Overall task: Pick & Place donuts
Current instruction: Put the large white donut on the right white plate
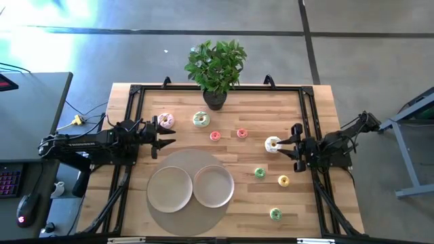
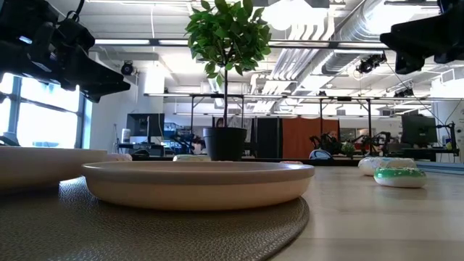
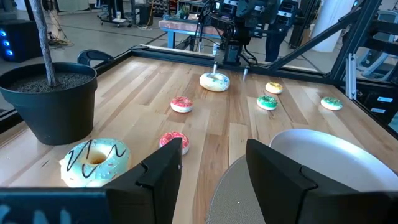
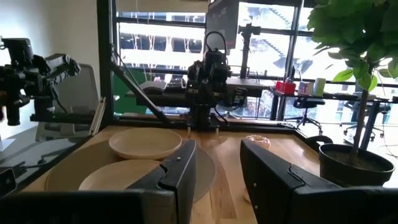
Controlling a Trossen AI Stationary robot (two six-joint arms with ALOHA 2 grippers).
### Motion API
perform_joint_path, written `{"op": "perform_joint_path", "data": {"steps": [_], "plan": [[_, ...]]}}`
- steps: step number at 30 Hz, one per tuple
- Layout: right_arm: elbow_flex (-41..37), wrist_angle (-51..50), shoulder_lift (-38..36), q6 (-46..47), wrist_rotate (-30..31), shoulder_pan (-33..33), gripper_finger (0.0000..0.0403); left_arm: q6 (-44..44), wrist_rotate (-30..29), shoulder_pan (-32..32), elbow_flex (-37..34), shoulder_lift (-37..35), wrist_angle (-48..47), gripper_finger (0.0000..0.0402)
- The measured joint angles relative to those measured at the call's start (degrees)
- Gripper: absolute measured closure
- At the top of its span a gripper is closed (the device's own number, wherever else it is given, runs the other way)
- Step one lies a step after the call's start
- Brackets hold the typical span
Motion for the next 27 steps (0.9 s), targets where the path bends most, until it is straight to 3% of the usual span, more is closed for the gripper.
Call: {"op": "perform_joint_path", "data": {"steps": [4, 11, 15, 21, 27], "plan": [[0.0, 1.29, 0.0, 0.0, 0.64, 0.0, 0.0281, 0.0, 0.02, 0.0, 0.0, 0.0, 0.0, 0.0224], [0.08, 2.39, 0.01, 2.11, 10.27, -0.01, 0.0281, 1.25, -0.36, -0.02, 0.01, -0.01, 1.14, 0.0224], [2.0, 2.39, 2.18, 3.25, 12.68, -0.02, 0.0281, 1.21, 0.51, 0.01, 0.02, -0.02, 1.31, 0.0224], [5.63, 2.24, 13.05, 9.7, 16.07, -0.66, 0.0281, -3.71, 0.58, 0.01, 0.02, 0.0, 1.3, 0.0224], [12.99, -1.68, 29.06, 17.85, 9.93, -5.76, 0.0281, -4.34, -2.63, 0.01, 0.02, 0.0, 1.86, 0.0224]]}}
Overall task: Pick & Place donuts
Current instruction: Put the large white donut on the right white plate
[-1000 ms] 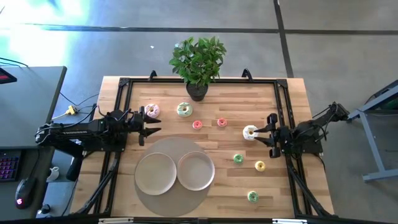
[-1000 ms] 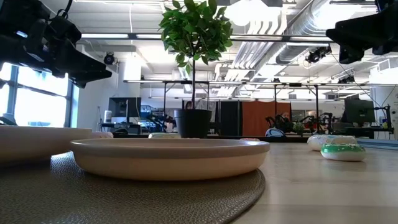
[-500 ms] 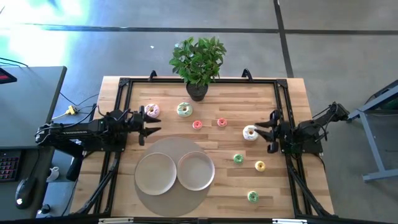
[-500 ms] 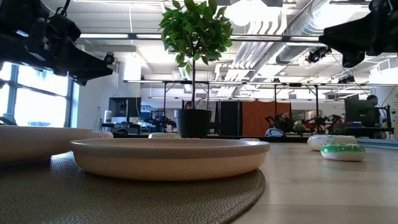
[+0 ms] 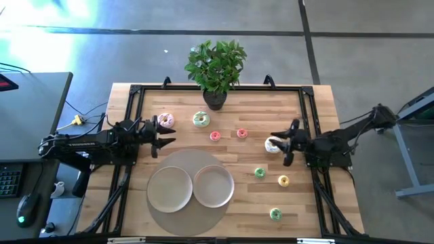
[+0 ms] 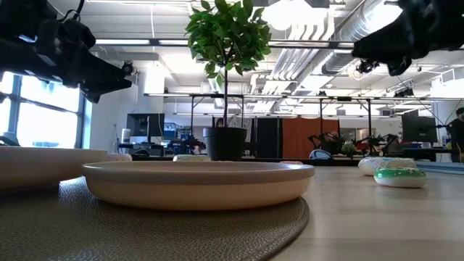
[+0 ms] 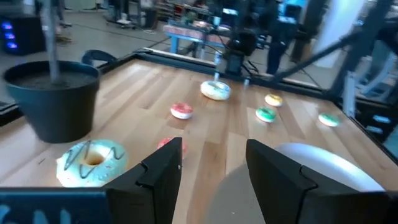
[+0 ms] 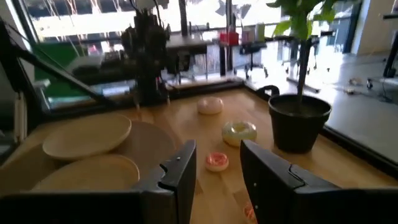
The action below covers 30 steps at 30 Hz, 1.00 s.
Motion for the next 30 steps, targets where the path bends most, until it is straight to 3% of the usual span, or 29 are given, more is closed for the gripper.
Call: {"op": "perform_joint_path", "data": {"steps": [6, 10, 16, 30], "plan": [[10.54, -26.76, 14.75, 21.24, -8.48, -6.56, 0.0281, -0.03, -13.08, 0.0, 0.0, -0.02, 4.6, 0.0224], [13.86, -37.74, 22.37, 32.94, -15.46, -9.07, 0.0281, -1.75, -14.13, 0.0, 0.0, -0.02, 5.83, 0.0224], [14.04, -38.2, 30.66, 36.43, -22.83, -9.97, 0.0281, -1.96, -13.37, 0.0, 0.0, -0.02, 5.86, 0.0224], [14.05, -38.17, 41.19, 33.1, -17.13, -13.7, 0.0281, -1.95, -13.35, 0.0, 0.0, -0.02, 5.86, 0.0224]]}}
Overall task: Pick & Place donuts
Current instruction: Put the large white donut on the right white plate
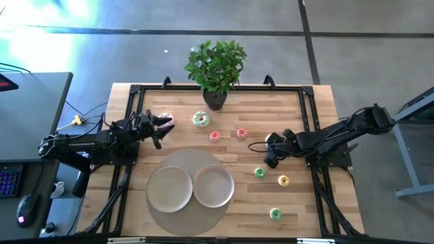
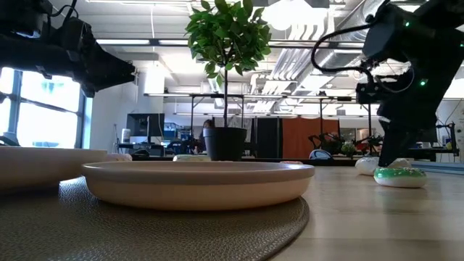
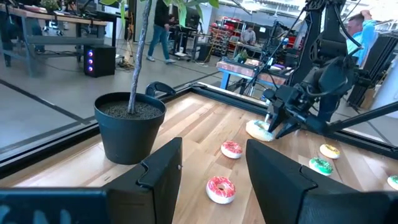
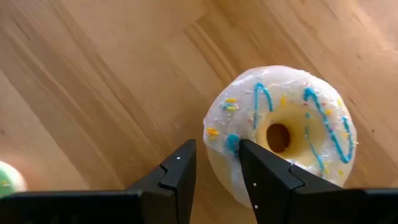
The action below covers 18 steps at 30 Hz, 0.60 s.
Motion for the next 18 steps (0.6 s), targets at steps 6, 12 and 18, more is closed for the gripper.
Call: {"op": "perform_joint_path", "data": {"steps": [6, 12, 18], "plan": [[-1.58, 0.55, 2.18, 0.24, -0.72, -0.58, 0.0306, 0.02, 0.0, 0.0, 0.0, 0.0, 0.0, 0.0224], [-1.73, 1.91, 1.31, -0.16, -0.16, -0.58, 0.0389, 0.0, 0.0, 0.0, 0.0, 0.02, -0.02, 0.0224], [2.81, 1.89, -0.65, -4.66, -1.01, -0.67, 0.0384, 0.01, -0.04, 0.0, 0.0, 0.02, 0.0, 0.0224]]}}
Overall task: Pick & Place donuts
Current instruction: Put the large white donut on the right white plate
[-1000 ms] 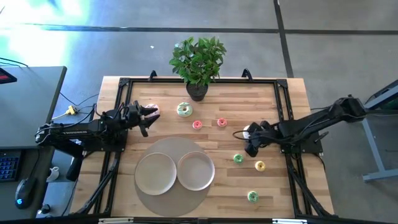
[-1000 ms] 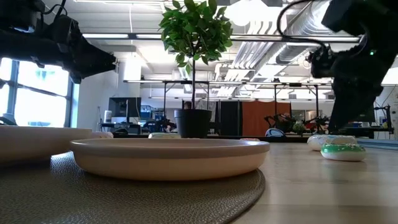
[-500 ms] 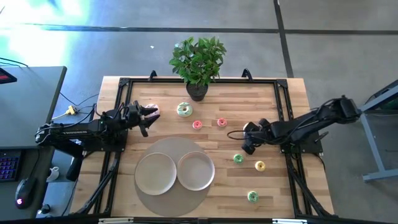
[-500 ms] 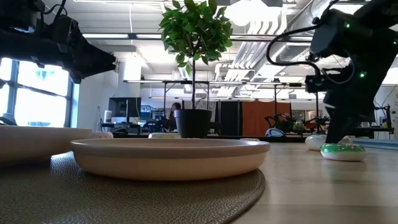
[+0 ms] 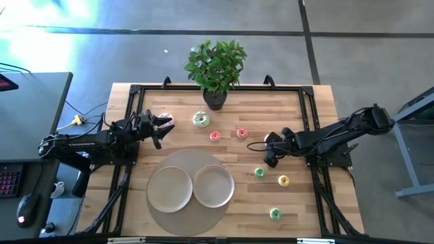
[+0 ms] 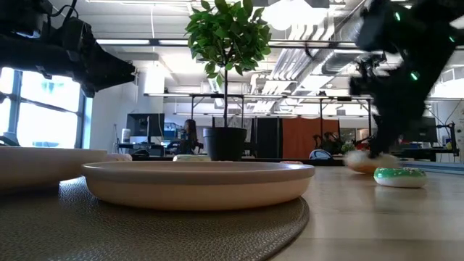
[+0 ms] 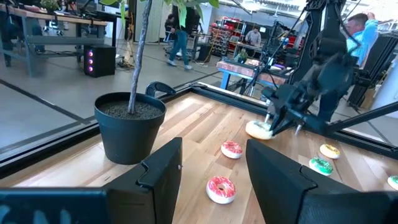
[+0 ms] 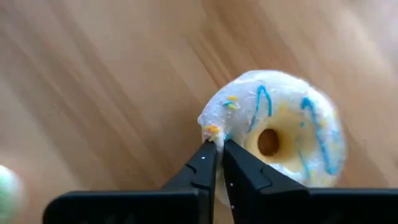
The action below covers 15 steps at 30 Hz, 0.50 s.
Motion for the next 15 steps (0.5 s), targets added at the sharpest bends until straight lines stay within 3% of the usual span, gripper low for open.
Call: {"op": "perform_joint_path", "data": {"steps": [5, 10, 15], "plan": [[5.2, 4.17, -0.27, -9.81, 0.68, 0.04, 0.0393, -0.26, 0.45, 0.0, 0.0, 0.0, 0.0, 0.0224], [5.53, 19.12, -0.27, -19.72, -1.95, -0.55, 0.0391, -3.5, 6.02, 0.0, 0.0, 0.0, 0.02, 0.0224], [3.75, 34.83, 0.63, -25.68, -6.86, -2.23, 0.0397, -4.07, 8.0, 0.0, 0.0, 0.19, 0.1, 0.0225]]}}
